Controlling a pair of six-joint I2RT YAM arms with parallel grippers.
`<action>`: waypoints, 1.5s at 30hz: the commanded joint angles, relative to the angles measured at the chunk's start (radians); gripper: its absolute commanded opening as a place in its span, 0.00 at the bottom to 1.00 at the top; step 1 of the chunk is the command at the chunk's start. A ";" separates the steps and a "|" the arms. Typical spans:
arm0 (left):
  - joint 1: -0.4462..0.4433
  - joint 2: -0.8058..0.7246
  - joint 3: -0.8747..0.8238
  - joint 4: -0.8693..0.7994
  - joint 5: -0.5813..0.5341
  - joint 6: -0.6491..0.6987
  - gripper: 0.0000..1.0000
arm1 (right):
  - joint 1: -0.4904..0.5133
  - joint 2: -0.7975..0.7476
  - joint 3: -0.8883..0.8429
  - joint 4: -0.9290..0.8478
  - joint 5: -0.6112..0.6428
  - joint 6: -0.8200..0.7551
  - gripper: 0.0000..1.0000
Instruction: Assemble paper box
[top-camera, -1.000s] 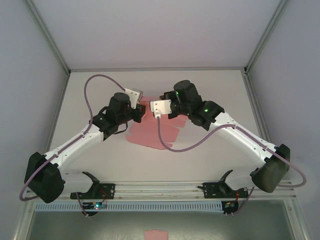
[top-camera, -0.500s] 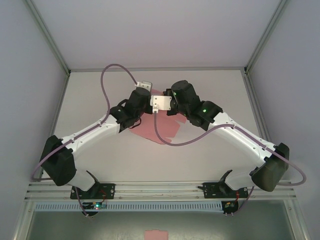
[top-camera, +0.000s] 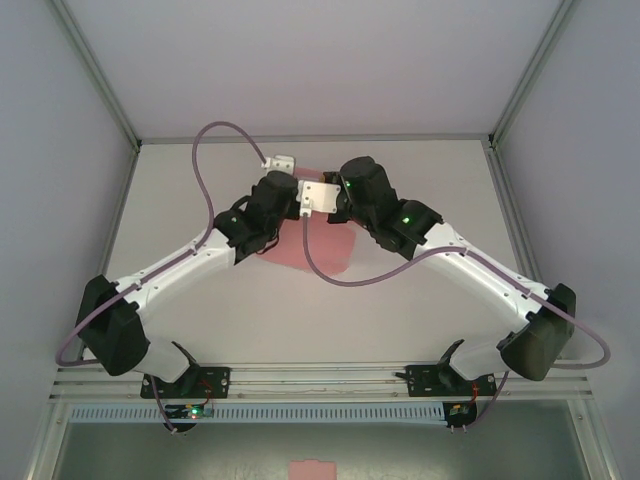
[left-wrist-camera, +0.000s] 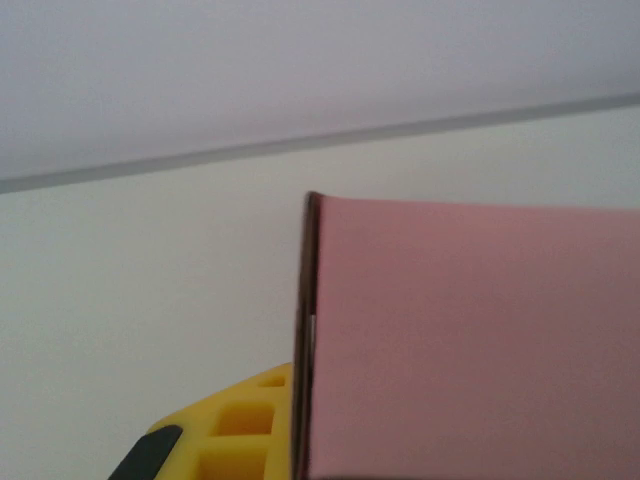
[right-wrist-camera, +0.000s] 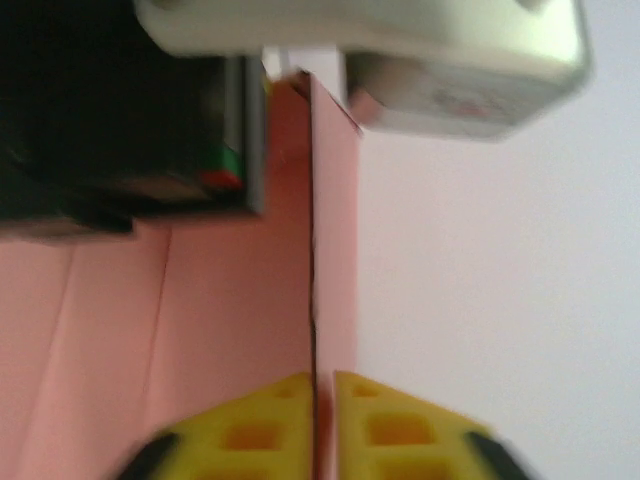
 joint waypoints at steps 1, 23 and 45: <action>0.035 -0.026 -0.162 0.068 0.045 0.074 0.00 | 0.033 -0.032 0.035 0.054 0.013 0.059 0.51; 0.084 -0.450 -0.444 0.331 0.444 0.067 0.00 | -0.251 -0.340 -0.130 -0.157 -0.547 0.138 0.98; 0.084 -0.300 -0.328 0.197 0.420 0.123 0.00 | -0.144 -0.019 0.168 -0.526 -0.463 -0.065 0.98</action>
